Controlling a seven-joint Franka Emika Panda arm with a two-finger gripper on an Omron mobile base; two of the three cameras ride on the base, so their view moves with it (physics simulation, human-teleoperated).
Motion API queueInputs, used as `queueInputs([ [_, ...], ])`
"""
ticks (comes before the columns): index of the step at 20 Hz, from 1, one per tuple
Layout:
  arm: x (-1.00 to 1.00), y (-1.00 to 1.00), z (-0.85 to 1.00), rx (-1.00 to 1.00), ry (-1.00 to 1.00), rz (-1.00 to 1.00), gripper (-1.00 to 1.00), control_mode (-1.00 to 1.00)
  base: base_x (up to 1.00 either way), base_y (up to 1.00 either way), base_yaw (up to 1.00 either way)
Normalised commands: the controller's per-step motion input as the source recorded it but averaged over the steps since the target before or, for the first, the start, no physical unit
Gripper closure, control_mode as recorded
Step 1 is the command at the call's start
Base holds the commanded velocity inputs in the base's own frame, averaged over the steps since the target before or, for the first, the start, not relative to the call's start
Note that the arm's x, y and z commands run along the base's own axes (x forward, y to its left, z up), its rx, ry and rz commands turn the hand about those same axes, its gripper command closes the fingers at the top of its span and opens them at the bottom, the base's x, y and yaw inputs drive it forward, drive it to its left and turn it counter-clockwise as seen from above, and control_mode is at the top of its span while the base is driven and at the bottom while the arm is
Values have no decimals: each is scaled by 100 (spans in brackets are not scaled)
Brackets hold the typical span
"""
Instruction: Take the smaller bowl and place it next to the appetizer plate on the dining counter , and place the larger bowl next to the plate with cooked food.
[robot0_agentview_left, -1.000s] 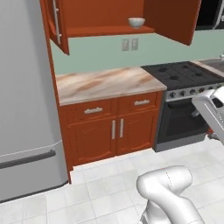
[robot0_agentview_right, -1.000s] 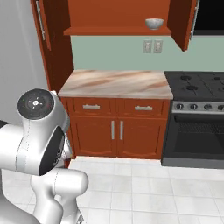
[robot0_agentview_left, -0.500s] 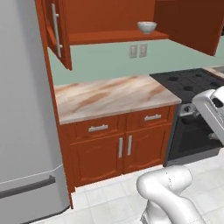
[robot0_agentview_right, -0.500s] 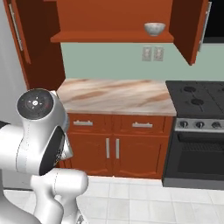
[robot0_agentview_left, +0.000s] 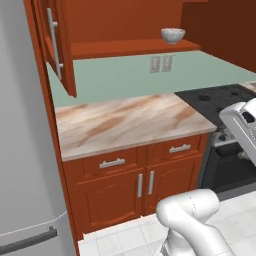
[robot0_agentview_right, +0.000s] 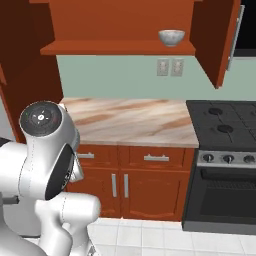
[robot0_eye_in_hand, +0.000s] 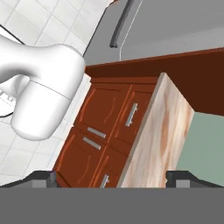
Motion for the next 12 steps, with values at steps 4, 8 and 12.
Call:
queueInputs([
  [4, 0, 0, 0, 0, 0, 0, -100, 100, 54, -20, 0],
  [8, 0, 0, 0, 0, 0, 0, -100, 100, 46, -31, 0],
  [12, 0, 0, 0, 0, 0, 0, -100, 100, 34, -52, 0],
])
